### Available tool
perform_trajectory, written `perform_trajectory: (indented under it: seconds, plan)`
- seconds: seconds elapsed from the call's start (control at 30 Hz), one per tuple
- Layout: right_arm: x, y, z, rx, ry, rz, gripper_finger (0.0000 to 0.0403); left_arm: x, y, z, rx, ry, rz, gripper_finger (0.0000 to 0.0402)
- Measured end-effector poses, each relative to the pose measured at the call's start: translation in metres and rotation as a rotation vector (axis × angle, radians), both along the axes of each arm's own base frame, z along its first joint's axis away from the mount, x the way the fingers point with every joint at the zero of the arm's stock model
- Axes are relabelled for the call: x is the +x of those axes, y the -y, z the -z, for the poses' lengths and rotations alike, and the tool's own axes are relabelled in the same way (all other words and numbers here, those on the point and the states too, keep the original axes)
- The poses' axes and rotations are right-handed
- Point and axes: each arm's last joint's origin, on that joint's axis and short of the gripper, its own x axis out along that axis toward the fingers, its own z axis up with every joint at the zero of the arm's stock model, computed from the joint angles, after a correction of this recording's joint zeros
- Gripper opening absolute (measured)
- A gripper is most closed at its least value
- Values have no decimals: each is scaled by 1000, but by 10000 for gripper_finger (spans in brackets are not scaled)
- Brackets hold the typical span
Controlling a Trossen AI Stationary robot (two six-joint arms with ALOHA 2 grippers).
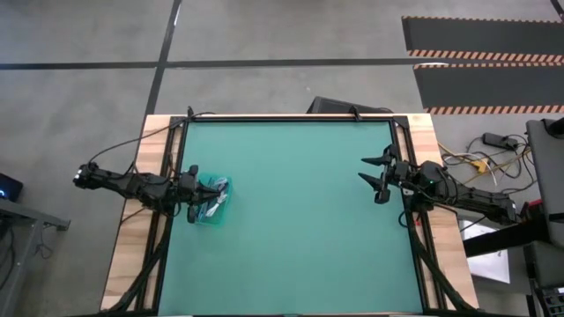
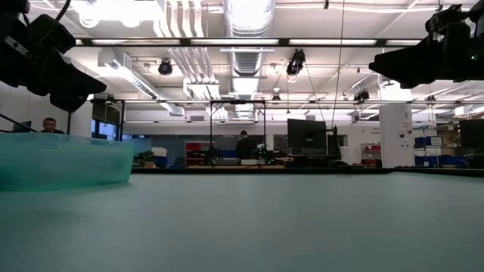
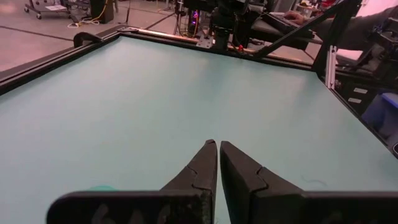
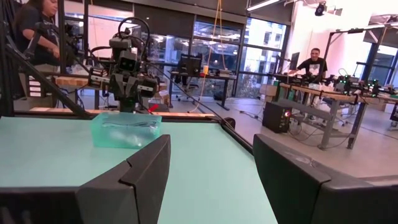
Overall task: Pick and place USB-C Cables
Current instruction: Return to Home Position
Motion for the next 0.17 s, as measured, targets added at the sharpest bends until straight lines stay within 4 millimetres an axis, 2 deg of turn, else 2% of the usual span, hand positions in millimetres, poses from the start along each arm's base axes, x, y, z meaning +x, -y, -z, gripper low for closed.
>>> perform_trajectory:
  seconds: [0.17]
  plan:
    - [0, 0, 0, 0, 0, 0, 221, 0, 0, 0, 0, 0, 0, 4]
